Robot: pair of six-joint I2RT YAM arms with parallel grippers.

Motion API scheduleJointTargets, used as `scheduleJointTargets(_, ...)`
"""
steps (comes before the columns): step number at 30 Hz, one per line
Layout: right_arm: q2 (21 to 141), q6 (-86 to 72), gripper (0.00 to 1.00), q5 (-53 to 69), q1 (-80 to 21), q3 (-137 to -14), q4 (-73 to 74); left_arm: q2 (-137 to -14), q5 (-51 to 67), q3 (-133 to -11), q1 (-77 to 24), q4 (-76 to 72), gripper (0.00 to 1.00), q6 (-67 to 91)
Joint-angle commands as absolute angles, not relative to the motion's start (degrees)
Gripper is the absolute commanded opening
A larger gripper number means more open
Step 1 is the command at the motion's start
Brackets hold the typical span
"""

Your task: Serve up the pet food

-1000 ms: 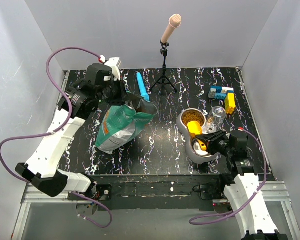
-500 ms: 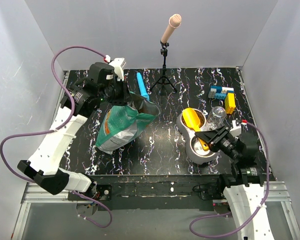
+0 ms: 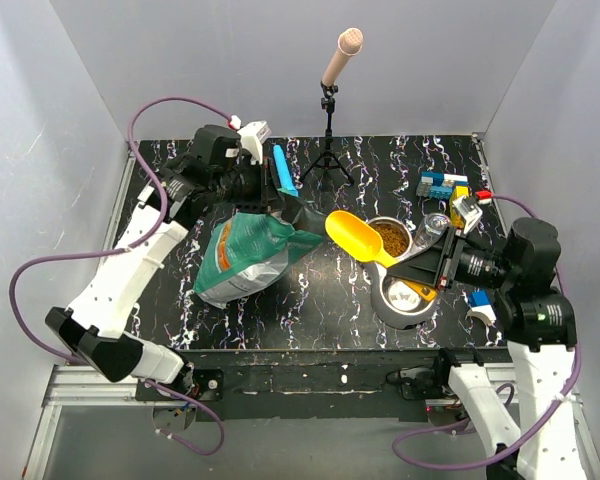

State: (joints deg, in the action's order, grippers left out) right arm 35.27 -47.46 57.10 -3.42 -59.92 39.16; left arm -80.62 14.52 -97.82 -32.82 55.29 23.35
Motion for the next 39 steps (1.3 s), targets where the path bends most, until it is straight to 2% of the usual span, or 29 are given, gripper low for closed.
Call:
scheduleJointTargets(1,40.24,-40.42,0.01,65.29,-3.69,-65.82,47.47,-81.03,22.58,-98.09,-33.48,45.62,0.0,27.15)
scheduleJointTargets(5,44.9,-40.08,0.01,63.82,-7.81,-69.69,48.86,-82.17,23.82,-98.52,-35.24,45.26,0.0,27.77)
scheduleJointTargets(11,53.6,-37.0,0.01,51.78,-18.62,-76.02,55.1,-82.79,23.03,-100.63,-37.53,45.18,0.0,27.51)
scheduleJointTargets(17,59.24,-36.3,0.01,47.29,-19.16,-81.12,59.15,-82.0,20.84,-101.95,-38.58,47.37,0.0,25.41)
scheduleJointTargets(28,55.02,-35.59,0.01,47.02,-19.07,-82.09,60.74,-79.8,14.68,-104.23,-38.67,54.31,0.0,17.76)
scheduleJointTargets(39,63.71,-35.42,0.01,43.78,-21.79,-88.41,63.54,-78.84,22.93,-103.89,-38.76,53.36,0.0,15.91)
